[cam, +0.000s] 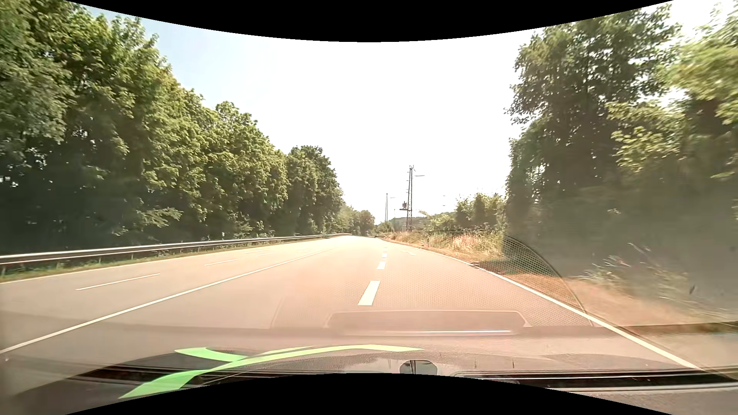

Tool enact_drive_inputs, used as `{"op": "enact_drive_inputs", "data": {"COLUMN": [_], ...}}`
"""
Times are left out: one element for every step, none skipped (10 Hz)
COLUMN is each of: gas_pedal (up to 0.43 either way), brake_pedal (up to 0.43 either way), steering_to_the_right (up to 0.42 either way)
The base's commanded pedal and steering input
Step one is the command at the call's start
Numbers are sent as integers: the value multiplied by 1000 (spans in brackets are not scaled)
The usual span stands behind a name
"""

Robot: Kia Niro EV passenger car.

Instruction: Follow the waypoints while adhering to traffic rules and regulations

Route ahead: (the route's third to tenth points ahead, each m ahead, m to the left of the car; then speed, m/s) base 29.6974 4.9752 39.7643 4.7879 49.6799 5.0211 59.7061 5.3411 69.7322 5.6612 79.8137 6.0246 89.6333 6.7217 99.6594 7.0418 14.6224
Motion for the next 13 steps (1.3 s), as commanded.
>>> {"op": "enact_drive_inputs", "data": {"gas_pedal": [421,421,421,421,421,421,421,409,409,409,409,398,398], "brake_pedal": [0,0,0,0,0,0,0,0,0,0,0,0,0], "steering_to_the_right": [-20,-19,-19,-20,-20,-19,-19,-18,-16,-15,-14,-13,-12]}}
